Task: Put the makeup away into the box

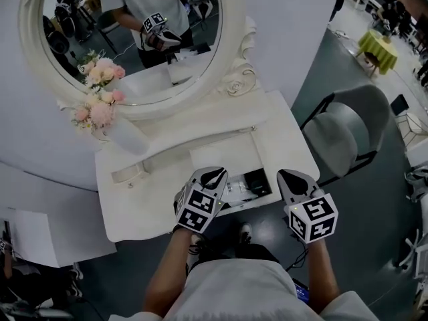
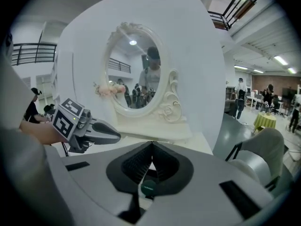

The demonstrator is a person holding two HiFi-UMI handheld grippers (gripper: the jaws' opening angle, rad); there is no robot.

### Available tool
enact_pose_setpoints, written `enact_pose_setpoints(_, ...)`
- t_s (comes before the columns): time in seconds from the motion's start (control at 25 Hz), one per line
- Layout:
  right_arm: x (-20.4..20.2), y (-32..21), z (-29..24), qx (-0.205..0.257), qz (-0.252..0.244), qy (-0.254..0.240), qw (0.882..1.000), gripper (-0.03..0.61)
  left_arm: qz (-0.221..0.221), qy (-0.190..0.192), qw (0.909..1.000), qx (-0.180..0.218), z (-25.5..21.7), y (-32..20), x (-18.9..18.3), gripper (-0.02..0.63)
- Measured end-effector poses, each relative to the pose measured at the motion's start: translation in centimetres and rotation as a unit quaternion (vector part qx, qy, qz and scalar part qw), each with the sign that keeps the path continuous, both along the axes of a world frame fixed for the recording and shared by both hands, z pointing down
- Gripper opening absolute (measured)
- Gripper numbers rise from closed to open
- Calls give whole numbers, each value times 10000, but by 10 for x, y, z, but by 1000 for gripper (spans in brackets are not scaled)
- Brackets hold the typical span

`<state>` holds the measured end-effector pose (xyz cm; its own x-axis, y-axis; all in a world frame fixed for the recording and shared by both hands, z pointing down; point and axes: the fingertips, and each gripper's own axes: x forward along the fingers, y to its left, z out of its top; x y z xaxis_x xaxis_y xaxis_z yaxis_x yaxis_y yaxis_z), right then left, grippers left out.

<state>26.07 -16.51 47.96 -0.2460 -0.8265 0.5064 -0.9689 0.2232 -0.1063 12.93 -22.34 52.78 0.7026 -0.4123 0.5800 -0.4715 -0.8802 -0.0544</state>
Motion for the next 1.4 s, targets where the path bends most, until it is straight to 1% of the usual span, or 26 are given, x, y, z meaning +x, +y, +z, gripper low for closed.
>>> enact_pose_setpoints(0.16, -29, -18, -29, 285, -230, 86, 9993, 0, -464, 381, 9977, 313, -40, -14, -40, 20)
enact_pose_setpoints(0.2, -37, -22, -36, 359, -297, 108, 9989, 1, -550, 464, 9967, 379, -49, -16, -50, 5)
enact_pose_setpoints(0.36, -69, -37, -60, 607, -572, 210, 9963, 2, -853, 977, 9906, 433, -83, -20, -85, 5)
enact_pose_setpoints(0.44, -85, -42, -69, 688, -699, 239, 9949, 0, -998, 1111, 9874, 520, -99, -21, -104, 4)
enact_pose_setpoints(0.6, -115, -51, -89, 883, -950, 440, 9906, 0, -1171, 1158, 9817, 954, -135, -21, -136, 3)
enact_pose_setpoints(0.76, -142, -58, -113, 1151, -1232, 423, 9848, 0, -1288, 945, 9775, 1378, -160, -21, -161, 4)
enact_pose_setpoints(0.84, -153, -61, -126, 1312, -1319, 386, 9818, 0, -1361, 979, 9742, 1509, -172, -22, -172, 5)
enact_pose_setpoints(1.04, -175, -66, -152, 1605, -1400, 487, 9758, 0, -1577, 1029, 9651, 1818, -198, -23, -199, 3)
enact_pose_setpoints(1.2, -192, -69, -161, 1709, -1495, 547, 9723, 0, -1698, 1019, 9591, 2024, -212, -20, -218, 3)
enact_pose_setpoints(1.4, -209, -70, -169, 1780, -1659, 553, 9684, 0, -1773, 934, 9523, 2301, -229, -18, -231, 3)
